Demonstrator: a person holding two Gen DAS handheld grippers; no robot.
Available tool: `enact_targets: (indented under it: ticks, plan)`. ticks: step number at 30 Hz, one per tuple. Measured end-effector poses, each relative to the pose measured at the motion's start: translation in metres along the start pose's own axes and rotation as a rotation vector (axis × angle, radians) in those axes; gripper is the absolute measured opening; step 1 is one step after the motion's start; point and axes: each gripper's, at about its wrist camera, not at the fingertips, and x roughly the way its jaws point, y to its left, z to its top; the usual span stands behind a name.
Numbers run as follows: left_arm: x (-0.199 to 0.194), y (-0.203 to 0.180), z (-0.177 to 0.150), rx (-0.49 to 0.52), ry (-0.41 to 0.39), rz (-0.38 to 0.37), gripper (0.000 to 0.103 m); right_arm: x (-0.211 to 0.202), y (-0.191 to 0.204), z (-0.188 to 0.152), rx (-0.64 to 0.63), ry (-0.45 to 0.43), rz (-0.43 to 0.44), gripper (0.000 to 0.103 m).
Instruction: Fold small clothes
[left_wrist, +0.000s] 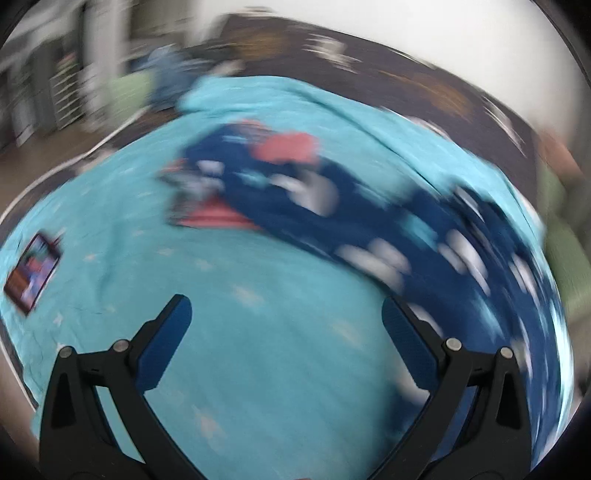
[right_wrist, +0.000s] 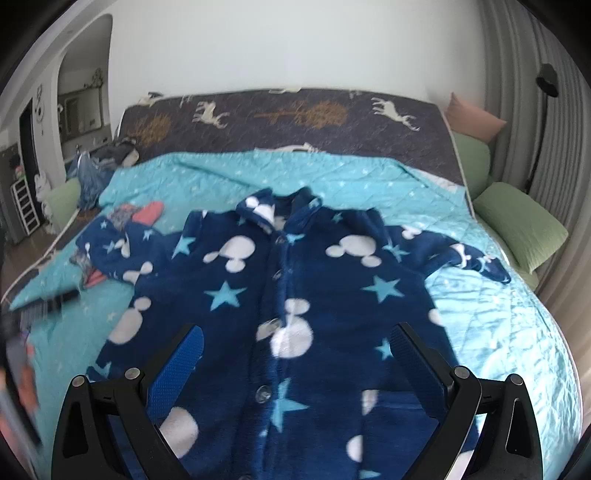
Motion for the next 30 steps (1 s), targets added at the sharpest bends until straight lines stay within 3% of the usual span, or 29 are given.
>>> enact_targets:
  ticks: [1, 4, 5, 7, 9, 15, 17, 19, 23, 28, 30]
  plan:
    - [0.010, 0.012, 0.009, -0.043, 0.002, -0.001, 0.101, 0.006, 0.003, -0.001, -0.006, 0.014, 0.001, 0.103]
    - [0.063, 0.056, 0.047, -0.219, 0.082, -0.074, 0.078, 0.022, 0.010, -0.004, -0.022, 0.059, -0.017, 0.103]
    - [0.087, 0.066, 0.057, -0.270, 0.127, -0.131, 0.075, 0.026, 0.010, -0.004, -0.023, 0.068, -0.026, 0.103]
    - [0.116, 0.073, 0.065, -0.315, 0.176, -0.177, 0.068, 0.032, 0.010, -0.005, -0.017, 0.080, -0.039, 0.103]
    - [0.142, 0.076, 0.070, -0.349, 0.213, -0.146, 0.064, 0.036, 0.008, -0.004, -0.007, 0.086, -0.049, 0.103]
    - [0.186, 0.073, 0.085, -0.373, 0.214, -0.135, 0.055, 0.048, 0.007, 0.003, -0.022, 0.092, -0.081, 0.103]
    - [0.193, 0.074, 0.088, -0.374, 0.223, -0.144, 0.029, 0.053, 0.009, 0.005, -0.029, 0.098, -0.084, 0.103]
    - [0.194, 0.070, 0.092, -0.356, 0.226, -0.165, 0.011, 0.057, 0.009, 0.008, -0.028, 0.098, -0.077, 0.103]
    - [0.164, 0.048, 0.112, -0.229, 0.104, -0.148, 0.009, 0.061, 0.009, 0.011, -0.029, 0.088, -0.071, 0.103]
    - [0.086, -0.022, 0.130, -0.051, -0.048, -0.247, 0.009, 0.063, -0.004, 0.017, -0.024, 0.065, -0.082, 0.103]
    - [0.045, -0.069, 0.127, 0.081, -0.123, -0.297, 0.009, 0.062, -0.011, 0.020, -0.013, 0.053, -0.087, 0.103]
